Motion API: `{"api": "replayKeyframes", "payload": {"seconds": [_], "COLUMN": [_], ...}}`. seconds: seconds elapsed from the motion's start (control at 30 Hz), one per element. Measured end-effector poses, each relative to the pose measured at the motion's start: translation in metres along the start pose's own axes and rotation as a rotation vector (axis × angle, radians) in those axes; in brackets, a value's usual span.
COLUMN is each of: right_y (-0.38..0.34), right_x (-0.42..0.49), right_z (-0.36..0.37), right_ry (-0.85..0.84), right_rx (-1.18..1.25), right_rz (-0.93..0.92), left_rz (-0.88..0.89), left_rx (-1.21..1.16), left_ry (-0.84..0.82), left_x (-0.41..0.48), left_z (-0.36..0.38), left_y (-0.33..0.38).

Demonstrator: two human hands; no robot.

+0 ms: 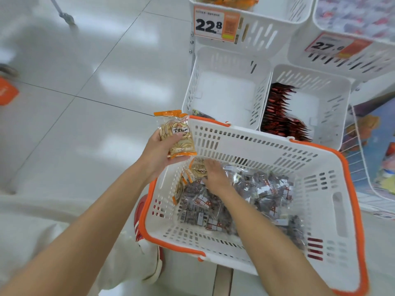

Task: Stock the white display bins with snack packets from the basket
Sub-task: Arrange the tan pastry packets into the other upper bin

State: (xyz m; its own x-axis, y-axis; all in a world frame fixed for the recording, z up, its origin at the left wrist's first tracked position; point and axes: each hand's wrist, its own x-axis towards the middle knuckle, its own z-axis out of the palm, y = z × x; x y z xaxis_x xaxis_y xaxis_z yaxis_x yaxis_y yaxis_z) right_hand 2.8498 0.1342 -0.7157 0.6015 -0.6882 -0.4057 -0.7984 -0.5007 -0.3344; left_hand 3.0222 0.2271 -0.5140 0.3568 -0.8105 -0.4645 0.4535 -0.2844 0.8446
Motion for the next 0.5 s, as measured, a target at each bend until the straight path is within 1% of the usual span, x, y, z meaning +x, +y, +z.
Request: {"api": "replayKeyframes", "payload": {"seconds": [0.1, 0.13, 0.2, 0.23, 0.3, 0.33, 0.37, 0.5], "right_y": [0.002, 0.003, 0.001, -0.001, -0.004, -0.006, -0.007, -0.011], "right_x": [0.004, 0.003, -0.003, -0.008, -0.021, -0.032, -0.043, -0.083], "right_z": [0.008, 0.004, -0.011, -0.024, -0.057, -0.077, -0.098, -0.169], "right_ry": [0.164, 0.215, 0.236, 0.255, 0.325, 0.344, 0.36, 0.364], "right_rx": [-0.11, -0.115, -0.046, 0.085, 0.49, 0.667, 0.793, 1.077], "right_rz": [-0.047, -0.05, -0.034, 0.001, 0.102, 0.128, 0.128, 0.088], "left_rz": [0.0, 0.004, 0.014, 0.017, 0.032, 0.042, 0.05, 0.074], "left_rx": [0.04, 0.046, 0.061, 0.068, 0.087, 0.1, 0.11, 0.146], "left_ry": [-0.026, -0.019, -0.008, -0.004, -0.004, -0.006, -0.004, 0.037], "left_x": [0.0, 0.0, 0.003, 0.005, 0.008, 0.009, 0.009, 0.005], "left_z": [0.005, 0.006, 0.007, 0.008, 0.013, 0.016, 0.019, 0.031], "left_y": [0.001, 0.001, 0.001, 0.001, 0.0, -0.001, -0.002, -0.005]}}
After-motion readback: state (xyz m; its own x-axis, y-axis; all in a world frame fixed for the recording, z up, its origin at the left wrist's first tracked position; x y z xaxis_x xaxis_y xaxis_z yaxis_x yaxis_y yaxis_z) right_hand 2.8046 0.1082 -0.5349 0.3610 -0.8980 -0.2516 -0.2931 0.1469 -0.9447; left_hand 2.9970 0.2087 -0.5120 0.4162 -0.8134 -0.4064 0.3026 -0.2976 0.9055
